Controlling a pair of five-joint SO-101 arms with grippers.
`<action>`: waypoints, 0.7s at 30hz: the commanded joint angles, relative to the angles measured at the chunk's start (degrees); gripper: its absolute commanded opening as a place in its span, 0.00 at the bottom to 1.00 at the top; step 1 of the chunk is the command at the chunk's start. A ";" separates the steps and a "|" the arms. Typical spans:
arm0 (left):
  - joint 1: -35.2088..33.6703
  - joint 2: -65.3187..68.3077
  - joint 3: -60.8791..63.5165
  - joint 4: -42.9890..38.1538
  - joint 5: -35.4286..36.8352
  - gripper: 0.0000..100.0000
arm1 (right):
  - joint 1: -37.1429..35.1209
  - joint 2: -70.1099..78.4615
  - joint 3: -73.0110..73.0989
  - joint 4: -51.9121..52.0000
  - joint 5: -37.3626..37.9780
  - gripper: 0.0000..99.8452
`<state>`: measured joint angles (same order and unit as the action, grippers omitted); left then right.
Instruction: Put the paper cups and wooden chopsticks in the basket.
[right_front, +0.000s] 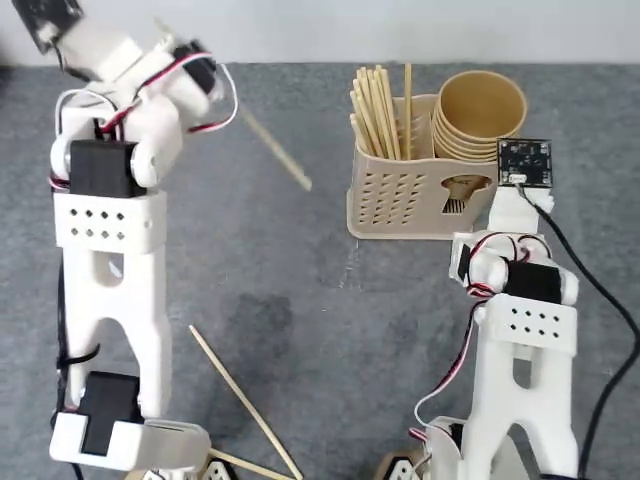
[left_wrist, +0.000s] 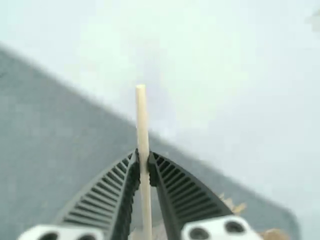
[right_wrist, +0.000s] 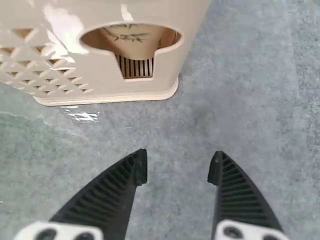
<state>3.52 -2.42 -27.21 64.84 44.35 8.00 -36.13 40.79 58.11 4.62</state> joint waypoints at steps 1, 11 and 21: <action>3.16 -3.25 -2.86 -7.74 -0.53 0.01 | 0.57 0.04 -0.35 -1.10 -0.35 0.21; 10.81 -2.11 -1.45 -20.57 -0.70 0.01 | 0.48 0.04 0.26 -1.80 -0.18 0.21; 13.98 7.21 -0.57 -21.10 -7.30 0.04 | 0.48 0.04 0.35 -1.89 -0.18 0.21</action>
<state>16.09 4.62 -27.21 44.53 40.84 8.09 -36.13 41.58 57.23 4.62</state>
